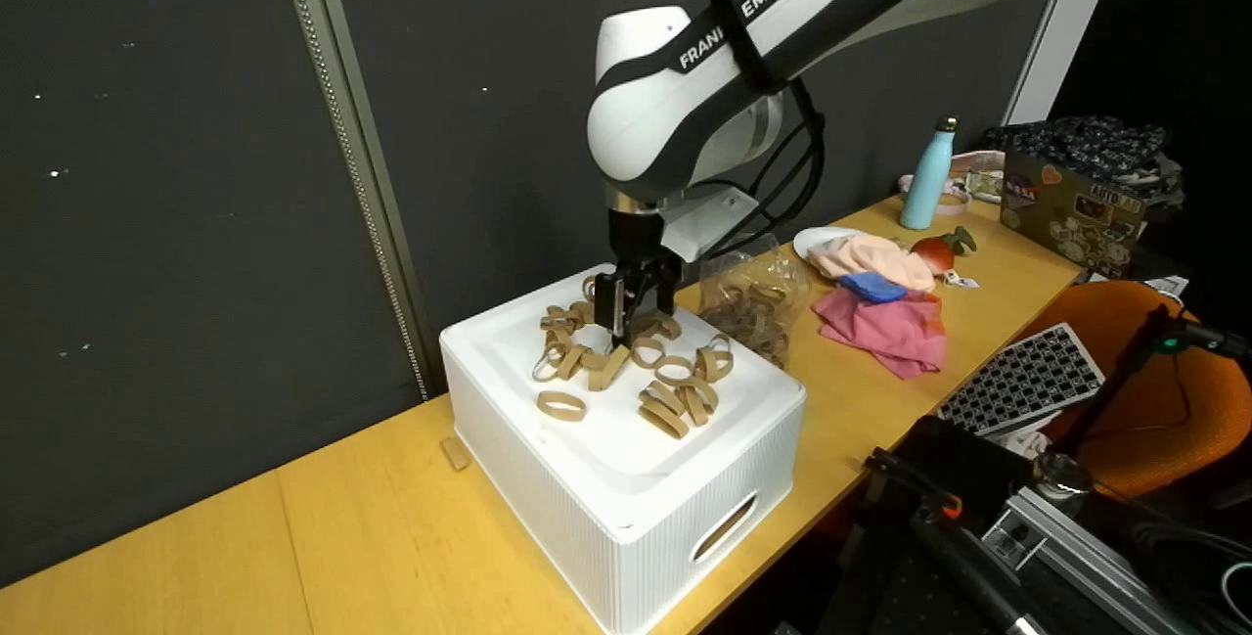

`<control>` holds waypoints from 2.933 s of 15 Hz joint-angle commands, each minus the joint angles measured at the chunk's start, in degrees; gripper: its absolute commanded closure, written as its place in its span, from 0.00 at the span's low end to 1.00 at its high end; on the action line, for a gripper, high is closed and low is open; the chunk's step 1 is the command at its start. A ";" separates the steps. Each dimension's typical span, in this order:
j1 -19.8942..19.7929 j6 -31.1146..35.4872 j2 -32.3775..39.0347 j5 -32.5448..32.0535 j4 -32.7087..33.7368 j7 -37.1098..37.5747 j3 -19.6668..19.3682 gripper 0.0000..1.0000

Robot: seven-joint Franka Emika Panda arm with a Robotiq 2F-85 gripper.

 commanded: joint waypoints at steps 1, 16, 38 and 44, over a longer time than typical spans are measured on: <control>-1.10 -0.59 -0.60 1.54 0.17 -1.45 1.37 0.00; -0.98 -6.13 -1.09 6.40 1.18 -1.55 3.19 0.00; -1.67 -7.18 -5.81 5.74 -0.18 -1.38 1.85 0.99; -4.01 -7.06 -13.30 4.06 -3.25 -0.94 -1.59 0.99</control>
